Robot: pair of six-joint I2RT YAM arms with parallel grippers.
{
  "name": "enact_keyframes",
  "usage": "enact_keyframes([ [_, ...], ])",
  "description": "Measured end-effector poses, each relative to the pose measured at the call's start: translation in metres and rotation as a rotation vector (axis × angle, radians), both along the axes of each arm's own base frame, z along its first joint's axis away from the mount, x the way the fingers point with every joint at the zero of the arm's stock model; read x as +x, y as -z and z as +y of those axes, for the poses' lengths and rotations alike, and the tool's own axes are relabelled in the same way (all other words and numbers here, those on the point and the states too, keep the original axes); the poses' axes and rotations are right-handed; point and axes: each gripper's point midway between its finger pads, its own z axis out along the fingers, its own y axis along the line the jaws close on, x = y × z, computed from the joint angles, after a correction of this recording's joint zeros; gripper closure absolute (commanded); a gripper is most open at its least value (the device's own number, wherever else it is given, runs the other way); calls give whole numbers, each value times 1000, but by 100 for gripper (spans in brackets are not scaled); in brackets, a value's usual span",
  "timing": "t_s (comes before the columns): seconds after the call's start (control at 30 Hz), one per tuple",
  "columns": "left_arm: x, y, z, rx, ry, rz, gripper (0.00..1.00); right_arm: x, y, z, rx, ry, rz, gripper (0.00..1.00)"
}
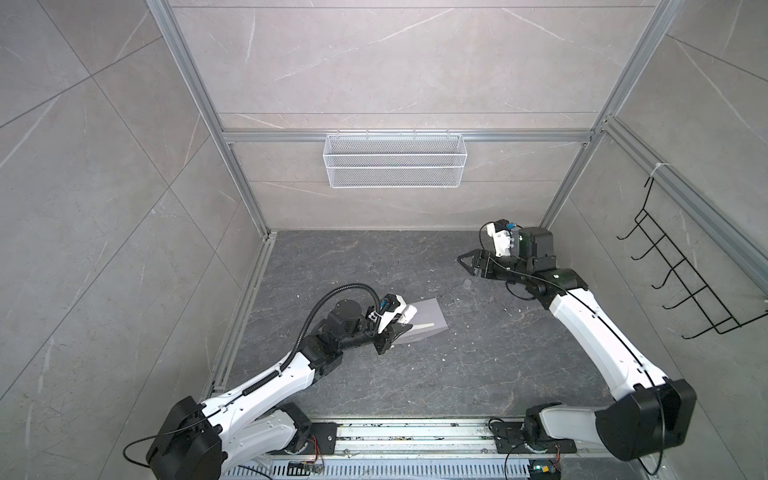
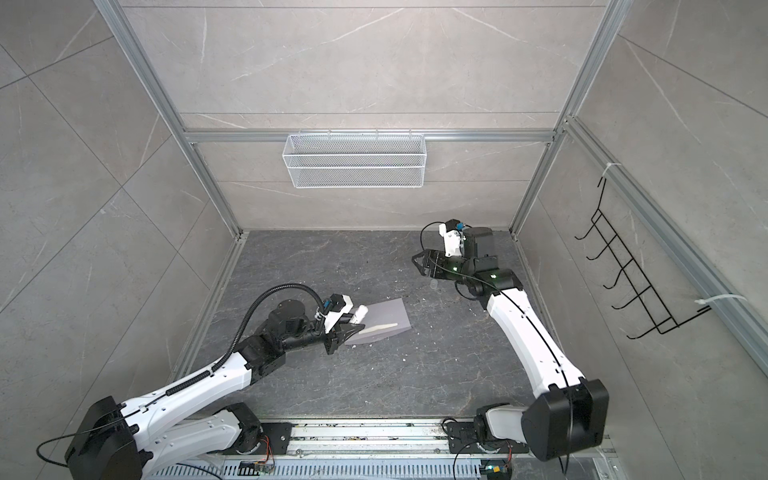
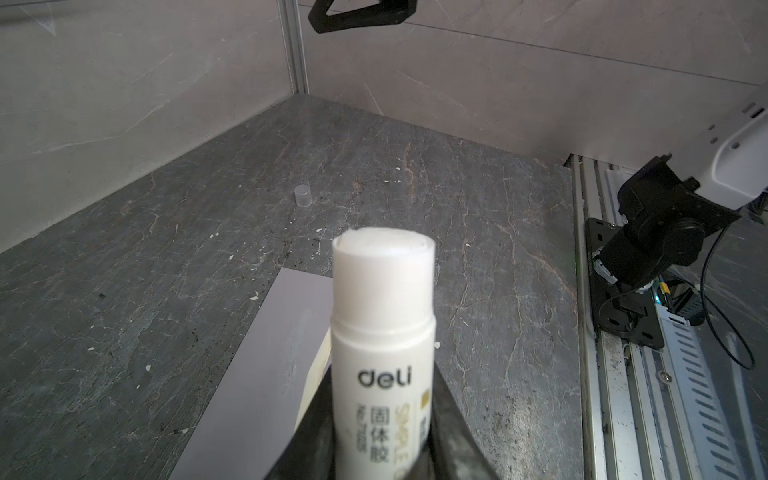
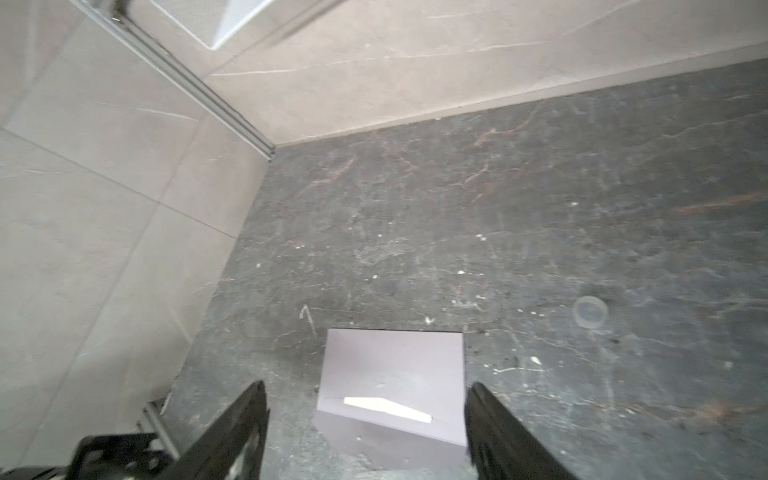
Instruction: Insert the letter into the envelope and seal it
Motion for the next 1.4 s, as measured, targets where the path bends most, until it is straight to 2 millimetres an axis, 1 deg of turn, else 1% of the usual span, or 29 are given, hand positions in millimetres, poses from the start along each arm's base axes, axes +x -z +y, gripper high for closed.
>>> enact_keyframes([
  [0.13,4,-5,0,-26,-27,10,100,-34,-20,26,62,-90,-51,20],
  [0.23,6,-10,0,-51,-40,16,100,-57,-29,47,81,-160,-80,19],
  [0.3,7,-13,-1,-66,-45,24,100,-71,-31,63,89,-213,-95,18],
  [0.43,7,-16,-2,-90,-52,40,100,-89,-28,86,92,-288,-103,17],
  [0.6,8,-21,-2,-115,-59,54,100,-102,-20,102,90,-329,-100,17],
  [0.83,9,-26,-3,-142,-64,63,100,-114,-24,120,96,-377,-125,17],
  [0.97,9,-26,-3,-148,-67,74,100,-117,-16,130,82,-395,-111,18],
  [1.13,9,-27,-4,-155,-68,83,100,-117,-5,142,65,-410,-93,24],
  [1.3,10,-26,-4,-159,-70,92,100,-117,5,150,48,-420,-78,33],
  [1.4,10,-28,-5,-169,-72,95,100,-118,7,154,44,-425,-78,39],
])
